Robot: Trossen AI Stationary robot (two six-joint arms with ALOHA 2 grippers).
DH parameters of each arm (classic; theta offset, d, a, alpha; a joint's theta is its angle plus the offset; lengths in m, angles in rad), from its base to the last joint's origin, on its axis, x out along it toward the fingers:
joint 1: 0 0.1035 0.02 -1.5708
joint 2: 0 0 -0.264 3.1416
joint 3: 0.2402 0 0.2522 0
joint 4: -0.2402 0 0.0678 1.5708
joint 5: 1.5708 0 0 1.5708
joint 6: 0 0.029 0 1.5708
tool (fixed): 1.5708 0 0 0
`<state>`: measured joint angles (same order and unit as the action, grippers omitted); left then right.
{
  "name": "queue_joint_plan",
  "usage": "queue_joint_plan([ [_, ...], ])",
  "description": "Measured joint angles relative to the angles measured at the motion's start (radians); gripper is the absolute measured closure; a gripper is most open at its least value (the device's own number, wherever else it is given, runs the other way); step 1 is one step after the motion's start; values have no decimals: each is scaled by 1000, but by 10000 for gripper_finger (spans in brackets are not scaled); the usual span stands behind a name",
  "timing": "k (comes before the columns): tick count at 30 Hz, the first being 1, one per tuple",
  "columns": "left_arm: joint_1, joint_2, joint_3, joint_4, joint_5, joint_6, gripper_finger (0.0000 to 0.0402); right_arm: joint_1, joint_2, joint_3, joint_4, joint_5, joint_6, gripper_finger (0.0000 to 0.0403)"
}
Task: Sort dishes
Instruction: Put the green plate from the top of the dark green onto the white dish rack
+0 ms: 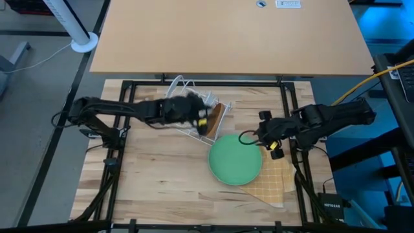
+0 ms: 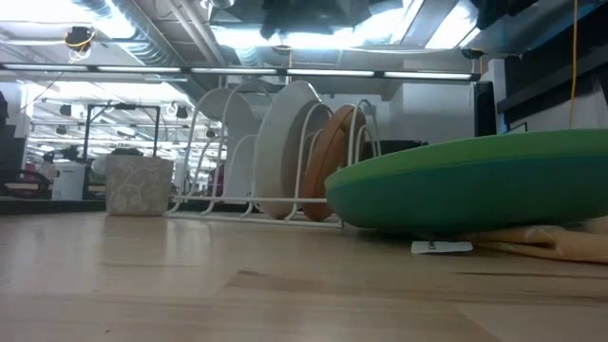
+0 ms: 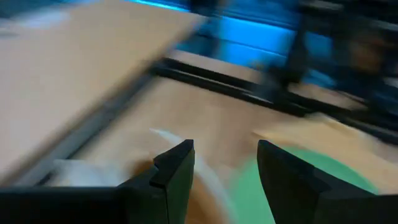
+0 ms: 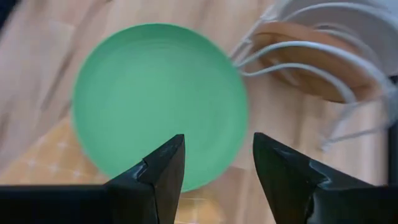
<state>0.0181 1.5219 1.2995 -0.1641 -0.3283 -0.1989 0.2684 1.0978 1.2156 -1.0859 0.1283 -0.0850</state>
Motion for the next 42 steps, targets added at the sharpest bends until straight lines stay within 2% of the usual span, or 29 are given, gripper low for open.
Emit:
queue_joint_plan([
  [2,-44,12,0,-4,93,4,235,0,18,0,1,-36,2,208],
  [5,-127,53,-1,-4,170,65,235,0,50,0,5,-43,3,208],
  [11,-286,143,-2,-26,183,232,235,0,128,0,20,-43,37,208],
  [17,-371,209,-2,-63,164,275,235,0,186,0,25,-50,137,208],
  [25,-375,321,-2,-53,160,342,235,1,193,0,119,-147,251,208],
  [30,-357,385,-2,-22,160,394,235,1,193,0,157,-151,267,208],
  [35,-341,403,-2,-13,162,442,235,1,193,0,191,-152,312,208],
  [42,-325,409,-2,-12,225,456,235,1,192,0,263,-166,343,208],
])
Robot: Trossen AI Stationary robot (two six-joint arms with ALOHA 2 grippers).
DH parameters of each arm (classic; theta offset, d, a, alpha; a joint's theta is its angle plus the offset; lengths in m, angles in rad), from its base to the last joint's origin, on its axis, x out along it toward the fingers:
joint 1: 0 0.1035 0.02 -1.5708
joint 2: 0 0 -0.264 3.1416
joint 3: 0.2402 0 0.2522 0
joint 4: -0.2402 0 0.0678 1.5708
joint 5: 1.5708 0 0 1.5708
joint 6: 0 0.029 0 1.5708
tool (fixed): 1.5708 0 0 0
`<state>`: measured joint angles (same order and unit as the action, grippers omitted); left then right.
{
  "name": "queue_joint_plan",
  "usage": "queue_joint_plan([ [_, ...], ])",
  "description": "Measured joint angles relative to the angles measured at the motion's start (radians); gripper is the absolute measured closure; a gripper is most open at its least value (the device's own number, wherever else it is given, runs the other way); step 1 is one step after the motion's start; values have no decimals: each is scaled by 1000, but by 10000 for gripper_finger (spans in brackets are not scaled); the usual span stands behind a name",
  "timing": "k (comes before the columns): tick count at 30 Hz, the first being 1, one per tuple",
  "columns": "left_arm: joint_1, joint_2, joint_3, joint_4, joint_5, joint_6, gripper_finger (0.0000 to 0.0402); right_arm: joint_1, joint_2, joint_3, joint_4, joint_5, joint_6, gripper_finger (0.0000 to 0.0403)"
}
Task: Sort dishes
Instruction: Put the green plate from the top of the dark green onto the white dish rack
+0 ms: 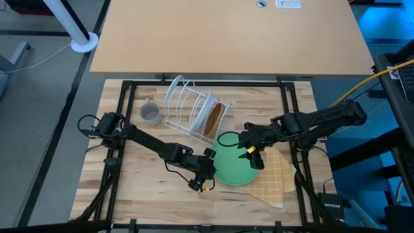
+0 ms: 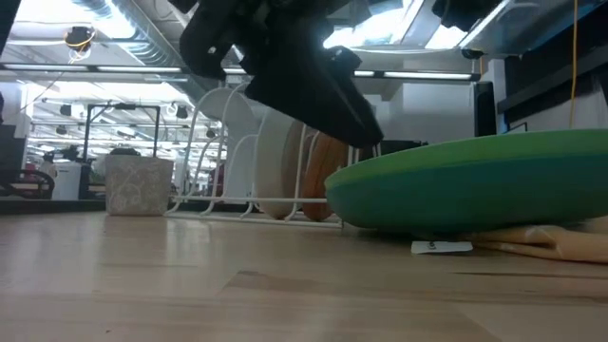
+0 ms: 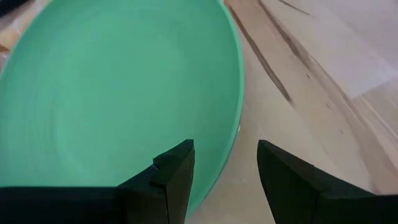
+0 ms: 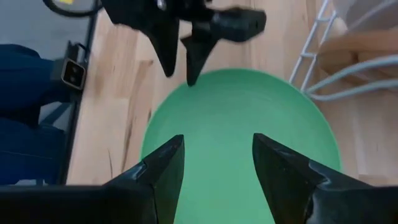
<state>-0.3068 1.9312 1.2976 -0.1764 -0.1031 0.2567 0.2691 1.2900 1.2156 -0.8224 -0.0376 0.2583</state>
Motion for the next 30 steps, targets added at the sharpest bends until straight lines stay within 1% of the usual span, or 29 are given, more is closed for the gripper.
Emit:
queue_joint_plan([
  [5,10,0,0,1,7,47,235,0,0,0,77,0,0,208],
  [9,17,20,0,0,49,52,235,0,0,0,140,0,6,208],
  [13,16,32,0,2,53,97,235,0,0,0,191,0,32,208],
  [19,32,34,0,0,56,103,235,0,0,0,268,0,33,208],
  [30,75,41,0,-7,156,142,235,0,0,0,373,0,34,208],
])
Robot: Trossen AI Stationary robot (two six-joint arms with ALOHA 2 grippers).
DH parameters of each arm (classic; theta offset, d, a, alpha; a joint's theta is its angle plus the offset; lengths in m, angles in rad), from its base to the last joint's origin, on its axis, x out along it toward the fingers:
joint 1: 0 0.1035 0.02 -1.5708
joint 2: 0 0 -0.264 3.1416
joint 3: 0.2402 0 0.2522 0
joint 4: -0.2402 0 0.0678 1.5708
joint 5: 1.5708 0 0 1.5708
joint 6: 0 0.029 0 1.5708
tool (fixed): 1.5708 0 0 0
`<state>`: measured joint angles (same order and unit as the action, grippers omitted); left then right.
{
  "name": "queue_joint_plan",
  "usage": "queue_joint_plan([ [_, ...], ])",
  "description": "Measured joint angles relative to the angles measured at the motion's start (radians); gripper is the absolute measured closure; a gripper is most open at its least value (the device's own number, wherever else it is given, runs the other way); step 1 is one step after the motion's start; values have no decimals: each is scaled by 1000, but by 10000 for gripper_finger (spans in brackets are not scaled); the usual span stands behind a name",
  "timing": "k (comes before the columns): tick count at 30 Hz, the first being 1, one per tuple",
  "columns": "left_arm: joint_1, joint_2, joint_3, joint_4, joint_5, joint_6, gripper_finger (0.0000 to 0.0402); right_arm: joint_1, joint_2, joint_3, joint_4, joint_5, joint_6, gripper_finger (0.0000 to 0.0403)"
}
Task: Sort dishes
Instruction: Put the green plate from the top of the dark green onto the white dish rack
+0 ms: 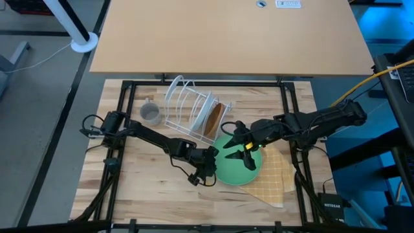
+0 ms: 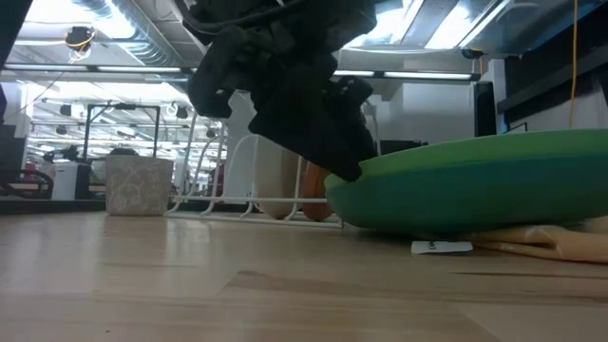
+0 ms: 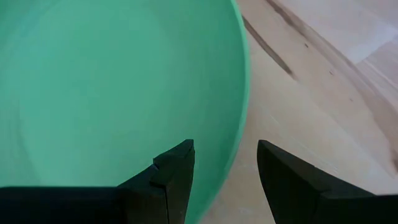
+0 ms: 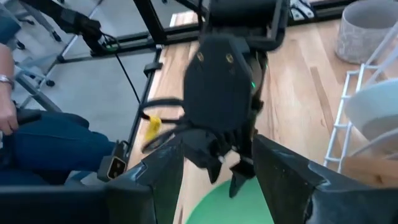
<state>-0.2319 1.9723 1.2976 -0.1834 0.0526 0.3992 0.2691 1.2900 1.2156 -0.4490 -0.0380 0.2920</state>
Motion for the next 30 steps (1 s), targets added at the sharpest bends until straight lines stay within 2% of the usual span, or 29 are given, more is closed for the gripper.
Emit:
queue_joint_plan([
  [6,2,8,0,-5,14,0,247,0,0,0,59,0,0,208],
  [21,4,8,0,-16,22,36,389,0,0,0,108,5,76,208],
  [30,4,-6,0,-15,16,48,398,0,0,0,80,30,96,208],
])
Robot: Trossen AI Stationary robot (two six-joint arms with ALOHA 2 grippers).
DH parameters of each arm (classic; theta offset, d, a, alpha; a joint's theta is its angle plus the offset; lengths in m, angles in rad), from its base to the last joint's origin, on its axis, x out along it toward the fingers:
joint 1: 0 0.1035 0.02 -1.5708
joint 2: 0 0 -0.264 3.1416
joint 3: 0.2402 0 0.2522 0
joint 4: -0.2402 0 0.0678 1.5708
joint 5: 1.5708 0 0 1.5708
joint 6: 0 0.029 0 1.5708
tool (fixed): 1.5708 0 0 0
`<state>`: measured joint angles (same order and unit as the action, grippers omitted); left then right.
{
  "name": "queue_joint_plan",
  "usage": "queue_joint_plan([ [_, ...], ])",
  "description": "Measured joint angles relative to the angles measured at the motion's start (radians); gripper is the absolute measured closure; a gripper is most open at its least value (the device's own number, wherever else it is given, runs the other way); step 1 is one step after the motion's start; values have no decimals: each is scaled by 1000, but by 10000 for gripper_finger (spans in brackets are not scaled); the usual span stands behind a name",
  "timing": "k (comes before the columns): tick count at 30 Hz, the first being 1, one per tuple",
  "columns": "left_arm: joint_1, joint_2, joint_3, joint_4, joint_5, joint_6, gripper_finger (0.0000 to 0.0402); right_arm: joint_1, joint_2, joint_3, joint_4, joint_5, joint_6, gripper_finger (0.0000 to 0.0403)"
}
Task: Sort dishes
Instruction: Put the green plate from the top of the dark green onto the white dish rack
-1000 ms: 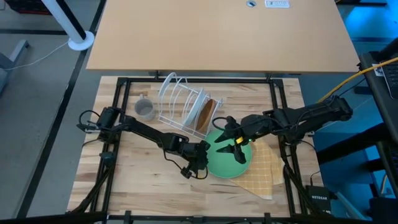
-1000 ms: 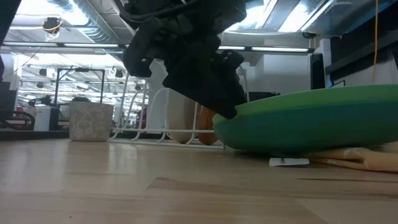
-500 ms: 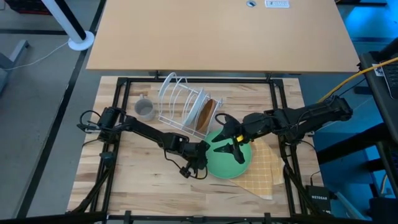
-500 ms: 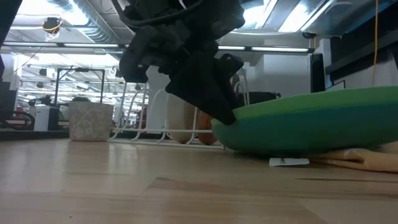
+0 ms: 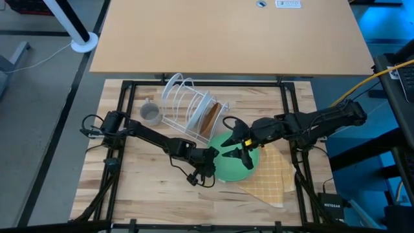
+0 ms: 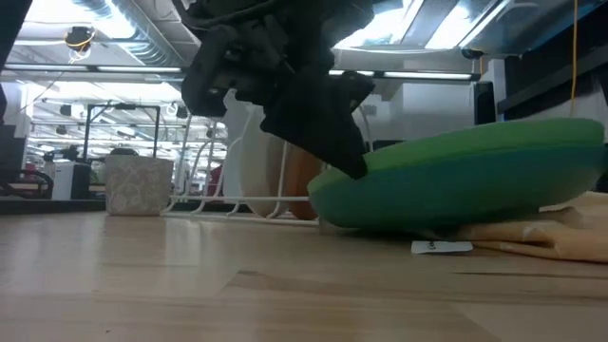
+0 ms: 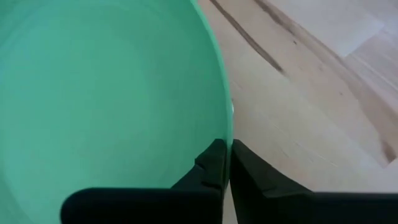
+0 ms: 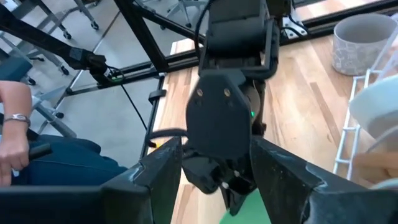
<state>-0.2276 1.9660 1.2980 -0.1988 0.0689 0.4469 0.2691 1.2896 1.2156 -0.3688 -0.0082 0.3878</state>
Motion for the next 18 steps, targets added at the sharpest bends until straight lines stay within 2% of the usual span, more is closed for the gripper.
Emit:
queue_joint_plan([
  [8,0,-28,0,18,28,-15,399,0,0,0,-47,2,1,208],
  [12,0,-29,-1,82,75,-57,400,0,0,0,-54,30,1,208],
  [18,-1,-46,-1,97,84,-125,400,0,0,0,-53,45,1,208],
])
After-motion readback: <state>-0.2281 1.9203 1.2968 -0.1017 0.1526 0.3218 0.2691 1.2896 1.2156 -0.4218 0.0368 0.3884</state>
